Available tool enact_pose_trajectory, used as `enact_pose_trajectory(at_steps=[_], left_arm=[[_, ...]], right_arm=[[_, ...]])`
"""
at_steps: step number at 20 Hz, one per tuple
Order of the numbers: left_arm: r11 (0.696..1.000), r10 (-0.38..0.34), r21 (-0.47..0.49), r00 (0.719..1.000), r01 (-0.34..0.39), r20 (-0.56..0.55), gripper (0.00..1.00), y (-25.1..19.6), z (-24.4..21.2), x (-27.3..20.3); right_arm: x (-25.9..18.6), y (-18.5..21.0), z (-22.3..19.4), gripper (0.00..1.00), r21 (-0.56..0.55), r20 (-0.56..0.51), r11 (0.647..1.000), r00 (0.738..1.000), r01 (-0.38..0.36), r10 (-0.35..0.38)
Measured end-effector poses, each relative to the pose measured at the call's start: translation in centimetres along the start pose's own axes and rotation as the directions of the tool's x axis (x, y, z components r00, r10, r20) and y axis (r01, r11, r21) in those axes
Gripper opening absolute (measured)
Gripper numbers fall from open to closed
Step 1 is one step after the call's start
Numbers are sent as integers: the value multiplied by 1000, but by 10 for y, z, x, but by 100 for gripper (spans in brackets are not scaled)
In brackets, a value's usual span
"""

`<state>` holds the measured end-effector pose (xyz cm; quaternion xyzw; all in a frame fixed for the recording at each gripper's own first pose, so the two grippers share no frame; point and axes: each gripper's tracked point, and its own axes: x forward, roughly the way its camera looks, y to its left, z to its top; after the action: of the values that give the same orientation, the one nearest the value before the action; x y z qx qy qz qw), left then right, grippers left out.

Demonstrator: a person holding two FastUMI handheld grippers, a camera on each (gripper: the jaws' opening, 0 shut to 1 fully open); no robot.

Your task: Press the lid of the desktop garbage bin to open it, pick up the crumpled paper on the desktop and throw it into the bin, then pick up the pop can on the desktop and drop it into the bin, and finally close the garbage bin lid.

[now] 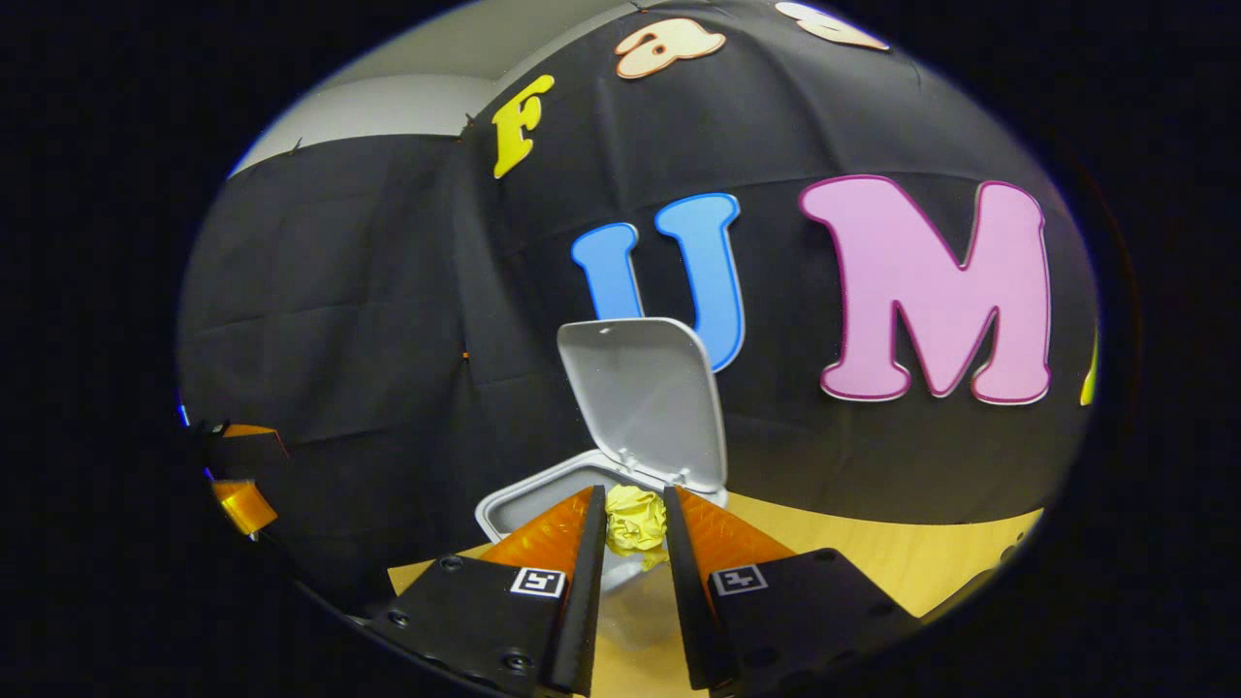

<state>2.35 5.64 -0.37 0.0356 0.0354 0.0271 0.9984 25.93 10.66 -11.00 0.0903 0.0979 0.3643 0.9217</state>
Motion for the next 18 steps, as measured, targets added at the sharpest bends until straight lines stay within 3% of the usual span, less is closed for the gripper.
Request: enact_pose_trajectory(at_steps=[1, 2, 3, 6, 7, 8, 10, 11, 12, 13, 18], left_arm=[[1000, -2, -2, 1000, 2, -2, 96, -2, -1, -1], [1000, -4, -3, 1000, 4, -4, 96, -4, -4, -1], [1000, -7, -6, 1000, 7, -3, 96, -5, -5, -1], [999, -17, -36, 1000, 16, -17, 96, -9, -12, 2], [999, -25, -44, 999, 24, -21, 96, -13, -14, 3], [998, -43, -52, 999, 42, -17, 96, -19, -16, 4], [993, -100, -69, 995, 99, -9, 96, -38, -20, 10], [990, -123, -71, 992, 122, -14, 96, -49, -24, 16], [988, -143, -68, 990, 142, -16, 97, -58, -29, 24], [985, -163, -66, 986, 161, -22, 96, -68, -33, 30], [965, -255, -83, 964, 249, -74, 96, -128, -73, 72]], right_arm=[[2, 0, -4, 40, -17, -10, 1000, 1000, -13, 13], [4, -1, -5, 26, -40, -31, 999, 999, -14, 13], [4, -4, -9, 40, -62, -55, 998, 998, -13, 10], [-3, -4, -19, 40, -47, -133, 999, 991, -13, 6], [-9, 3, -17, 51, -13, -141, 999, 990, -29, 27], [-8, 8, -17, 74, 3, -131, 999, 991, -33, 33], [-8, -2, -9, 75, -8, -93, 1000, 996, -17, 16], [-11, -9, -4, 88, -22, -75, 1000, 997, -9, 7], [-20, -15, 3, 78, -35, -66, 999, 998, 8, -11], [-33, -26, 9, 95, -40, -59, 999, 998, 30, -32], [-107, -93, 29, 95, -4, -35, 984, 983, 179, -179]])
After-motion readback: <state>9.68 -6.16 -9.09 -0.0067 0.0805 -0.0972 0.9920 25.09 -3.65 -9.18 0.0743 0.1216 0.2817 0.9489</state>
